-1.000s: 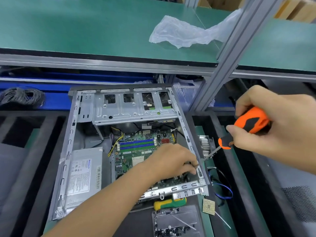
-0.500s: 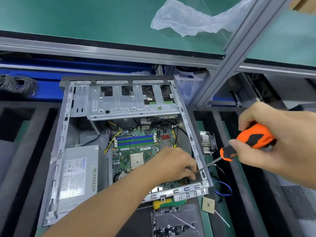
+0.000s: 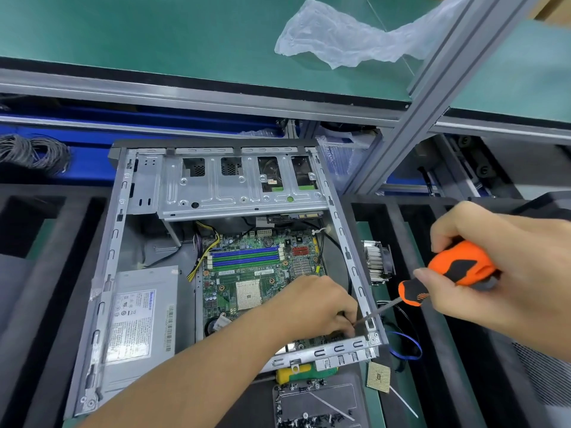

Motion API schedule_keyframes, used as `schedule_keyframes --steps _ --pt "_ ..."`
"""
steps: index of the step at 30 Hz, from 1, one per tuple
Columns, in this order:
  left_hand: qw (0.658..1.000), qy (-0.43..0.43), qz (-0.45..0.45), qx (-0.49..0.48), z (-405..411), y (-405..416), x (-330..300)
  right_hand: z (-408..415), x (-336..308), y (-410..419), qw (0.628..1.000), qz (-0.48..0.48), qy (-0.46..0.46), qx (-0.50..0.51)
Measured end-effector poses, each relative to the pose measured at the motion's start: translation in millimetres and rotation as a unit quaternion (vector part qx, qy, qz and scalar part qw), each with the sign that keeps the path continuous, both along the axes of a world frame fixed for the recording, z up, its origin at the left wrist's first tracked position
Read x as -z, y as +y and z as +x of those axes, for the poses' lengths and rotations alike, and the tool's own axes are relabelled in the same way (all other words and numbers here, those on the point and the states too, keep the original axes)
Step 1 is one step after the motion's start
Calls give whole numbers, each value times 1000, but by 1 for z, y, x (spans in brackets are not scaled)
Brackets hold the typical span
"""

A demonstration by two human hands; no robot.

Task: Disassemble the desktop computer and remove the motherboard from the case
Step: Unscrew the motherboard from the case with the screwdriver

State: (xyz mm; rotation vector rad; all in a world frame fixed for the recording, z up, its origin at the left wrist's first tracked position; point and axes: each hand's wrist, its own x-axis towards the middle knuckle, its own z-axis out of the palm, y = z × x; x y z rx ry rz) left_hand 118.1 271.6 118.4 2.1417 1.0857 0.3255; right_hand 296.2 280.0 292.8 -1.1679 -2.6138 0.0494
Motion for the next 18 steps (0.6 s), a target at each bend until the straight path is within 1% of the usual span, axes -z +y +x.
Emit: schedule_keyframes --steps 9,18 --pt "1000 -10 1 2 0 -2 0 4 4 1 1000 -2 -7 16" --pt "1000 6 5 13 1 -2 2 -2 2 -3 999 -19 -30 13"
